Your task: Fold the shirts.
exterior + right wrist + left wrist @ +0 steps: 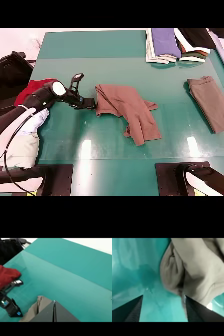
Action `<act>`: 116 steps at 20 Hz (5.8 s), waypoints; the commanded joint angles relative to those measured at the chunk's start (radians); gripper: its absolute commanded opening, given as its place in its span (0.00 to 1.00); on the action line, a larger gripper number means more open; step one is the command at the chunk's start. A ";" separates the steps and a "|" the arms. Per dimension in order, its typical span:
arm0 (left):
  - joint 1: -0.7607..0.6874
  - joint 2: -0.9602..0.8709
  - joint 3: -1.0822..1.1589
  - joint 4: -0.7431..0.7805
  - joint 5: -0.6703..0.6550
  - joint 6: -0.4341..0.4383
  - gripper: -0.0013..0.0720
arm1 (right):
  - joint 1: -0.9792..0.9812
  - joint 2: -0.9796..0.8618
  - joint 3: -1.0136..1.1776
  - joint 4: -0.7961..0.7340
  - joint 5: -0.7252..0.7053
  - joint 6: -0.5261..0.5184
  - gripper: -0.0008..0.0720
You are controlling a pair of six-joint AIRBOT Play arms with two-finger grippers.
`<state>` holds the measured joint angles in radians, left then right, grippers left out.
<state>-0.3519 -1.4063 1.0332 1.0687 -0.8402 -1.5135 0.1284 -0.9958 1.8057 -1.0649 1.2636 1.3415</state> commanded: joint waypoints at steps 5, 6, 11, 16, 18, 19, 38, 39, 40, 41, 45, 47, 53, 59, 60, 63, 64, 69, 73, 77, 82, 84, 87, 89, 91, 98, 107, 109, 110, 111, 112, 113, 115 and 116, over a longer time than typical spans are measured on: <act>-0.040 -0.066 -0.011 -0.163 0.182 0.048 0.57 | -0.001 -0.011 -0.001 -0.004 0.042 0.014 0.03; -0.040 -0.066 -0.005 -0.162 0.187 0.048 0.47 | -0.001 -0.012 -0.001 -0.008 0.061 0.024 0.04; -0.013 -0.060 0.011 -0.140 0.175 0.048 0.05 | -0.026 0.052 -0.200 -0.109 0.131 0.091 0.04; 0.098 -0.060 0.112 -0.049 0.019 0.057 0.05 | -0.257 0.170 -0.741 -0.113 0.175 0.109 0.04; 0.120 -0.060 0.140 -0.048 -0.005 0.075 0.05 | -0.341 0.180 -0.953 -0.107 0.150 0.109 0.57; 0.120 -0.060 0.147 -0.041 -0.006 0.084 0.05 | -0.368 0.175 -1.057 -0.098 0.130 0.107 0.61; 0.146 -0.005 0.243 0.090 -0.069 0.072 0.05 | 0.008 -0.195 -0.953 -0.016 -0.149 0.031 0.03; 0.165 0.027 0.270 0.099 -0.068 0.073 0.05 | -0.018 -0.146 -0.908 -0.066 -0.124 0.037 0.03; 0.187 0.064 0.304 0.108 -0.070 0.074 0.05 | -0.052 -0.095 -0.863 -0.109 -0.099 0.043 0.03; 0.207 0.101 0.336 0.115 -0.071 0.075 0.05 | -0.087 -0.048 -0.817 -0.135 -0.074 0.045 0.03; 0.237 0.283 0.481 0.245 -0.079 0.076 0.05 | -0.253 0.127 -0.602 -0.151 -0.001 0.042 0.03; 0.237 0.376 0.564 0.261 -0.090 0.083 0.05 | -0.317 0.202 -0.488 -0.152 0.018 0.026 0.03; 0.237 0.618 0.807 0.259 -0.095 0.083 0.05 | -0.442 0.325 -0.156 -0.167 0.052 0.026 0.03; 0.237 0.650 0.921 0.259 -0.094 0.083 0.05 | -0.550 0.226 0.148 -0.165 0.103 0.026 0.03; 0.237 0.631 0.919 0.260 -0.112 0.083 0.05 | -0.552 0.183 0.198 -0.157 0.129 0.026 0.03; 0.237 0.499 0.919 0.259 -0.200 0.109 0.05 | -0.506 0.051 0.266 -0.141 0.161 0.027 0.03; 0.237 0.442 0.919 0.259 -0.227 0.109 0.05 | -0.479 0.008 0.251 -0.142 0.159 0.026 0.03; 0.237 0.069 0.918 0.248 -0.342 0.097 0.05 | -0.323 -0.243 0.059 -0.191 0.150 0.028 0.03; 0.237 -0.192 0.919 0.249 -0.421 0.024 0.05 | -0.241 -0.440 -0.036 -0.270 0.151 0.039 0.03; 0.238 -0.254 0.919 0.281 -0.463 0.019 0.75 | -0.214 -0.561 0.014 -0.262 0.190 0.039 0.43; 0.332 -0.184 0.868 0.299 -0.613 0.017 0.75 | -0.249 -0.484 -0.047 -0.213 0.273 0.033 0.43; 0.380 -0.116 0.729 0.276 -0.607 0.019 0.75 | -0.283 -0.401 -0.175 -0.105 0.259 0.022 0.43; 0.438 0.004 0.423 0.257 -0.530 0.026 0.75 | -0.303 -0.280 -0.373 -0.015 0.244 -0.003 0.43; 0.469 0.061 0.227 0.255 -0.465 0.026 0.75 | -0.294 -0.213 -0.481 0.001 0.214 -0.009 0.43; 0.489 0.078 0.079 0.253 -0.422 0.027 0.75 | -0.270 -0.158 -0.566 0.000 0.176 -0.009 0.43; 0.490 0.077 -0.164 0.071 -0.229 0.068 0.75 | -0.196 -0.076 -0.691 0.000 0.119 -0.007 0.43; 0.490 0.080 -0.153 -0.006 -0.201 0.086 0.05 | -0.285 -0.068 -0.719 -0.011 0.197 0.003 0.43; 0.490 0.101 -0.119 -0.006 -0.216 0.106 0.05 | -0.356 -0.024 -0.824 -0.050 0.210 0.005 0.43; 0.490 0.127 -0.106 -0.005 -0.211 0.109 0.05 | -0.394 0.010 -0.898 -0.113 0.212 0.018 0.43; 0.490 0.151 -0.095 -0.004 -0.210 0.111 0.05 | -0.430 0.046 -0.973 -0.172 0.215 0.038 0.43; 0.490 0.176 -0.085 -0.004 -0.213 0.130 0.05 | -0.473 0.078 -1.052 -0.219 0.223 0.042 0.52; 0.490 0.195 -0.080 -0.004 -0.216 0.135 0.05 | -0.523 0.099 -1.125 -0.229 0.237 0.043 0.71; 0.490 0.218 -0.080 -0.003 -0.218 0.136 0.05 | -0.612 0.118 -1.244 -0.183 0.246 0.042 0.71; 0.490 0.218 -0.080 -0.003 -0.221 0.136 0.05 | -0.639 0.117 -1.293 -0.147 0.242 0.040 0.71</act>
<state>0.1375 -1.2163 0.9440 1.0657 -1.0573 -1.3888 -0.4095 -0.9115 0.6693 -1.2270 1.4883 1.3758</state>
